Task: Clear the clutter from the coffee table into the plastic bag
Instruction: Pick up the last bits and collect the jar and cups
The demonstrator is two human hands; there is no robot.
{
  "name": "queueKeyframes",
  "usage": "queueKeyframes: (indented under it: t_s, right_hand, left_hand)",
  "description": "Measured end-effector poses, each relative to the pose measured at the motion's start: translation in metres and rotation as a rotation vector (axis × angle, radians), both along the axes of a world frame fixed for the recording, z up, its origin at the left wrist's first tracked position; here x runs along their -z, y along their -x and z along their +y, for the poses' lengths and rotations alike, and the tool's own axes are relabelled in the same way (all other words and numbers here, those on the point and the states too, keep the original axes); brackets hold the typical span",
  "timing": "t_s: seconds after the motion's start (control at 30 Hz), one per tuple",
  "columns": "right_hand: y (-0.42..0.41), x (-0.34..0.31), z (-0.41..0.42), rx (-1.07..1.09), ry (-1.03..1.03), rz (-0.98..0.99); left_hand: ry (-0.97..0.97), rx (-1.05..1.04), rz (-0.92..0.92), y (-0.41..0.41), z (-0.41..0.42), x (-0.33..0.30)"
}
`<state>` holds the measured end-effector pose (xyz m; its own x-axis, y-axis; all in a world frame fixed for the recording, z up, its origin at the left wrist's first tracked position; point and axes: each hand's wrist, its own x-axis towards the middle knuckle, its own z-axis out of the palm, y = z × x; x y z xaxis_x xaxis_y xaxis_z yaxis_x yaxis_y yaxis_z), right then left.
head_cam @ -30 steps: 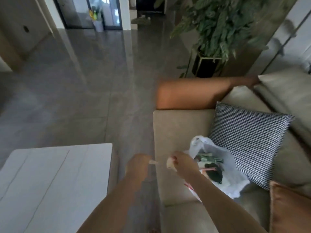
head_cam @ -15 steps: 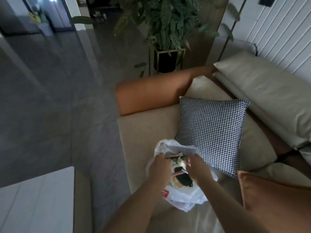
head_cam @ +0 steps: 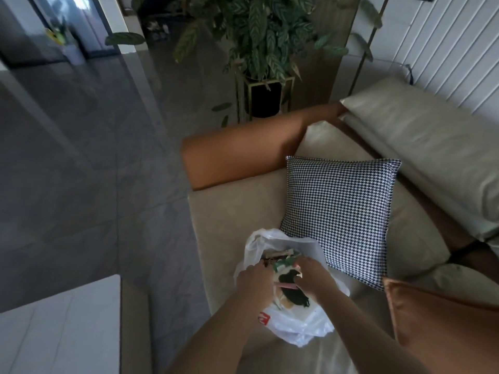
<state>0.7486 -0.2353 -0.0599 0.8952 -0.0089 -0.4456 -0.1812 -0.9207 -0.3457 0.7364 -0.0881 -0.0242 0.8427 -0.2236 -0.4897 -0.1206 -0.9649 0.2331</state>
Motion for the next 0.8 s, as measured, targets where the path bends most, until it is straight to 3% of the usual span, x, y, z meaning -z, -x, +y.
queueKeyframes:
  t_s: [0.4,0.6,0.8]
  right_hand:
    - [0.039,-0.018,0.084,-0.335,0.050,0.096]
    - [0.076,-0.021,0.141,-0.555,0.091,0.041]
    - [0.138,-0.008,0.219,-0.831,0.137,0.017]
  left_hand:
    - [-0.013,-0.219,0.132,0.045,0.077,-0.015]
    - [-0.023,-0.344,0.143,0.102,0.135,-0.006]
    - [-0.001,-0.598,0.150,0.190,0.203,-0.007]
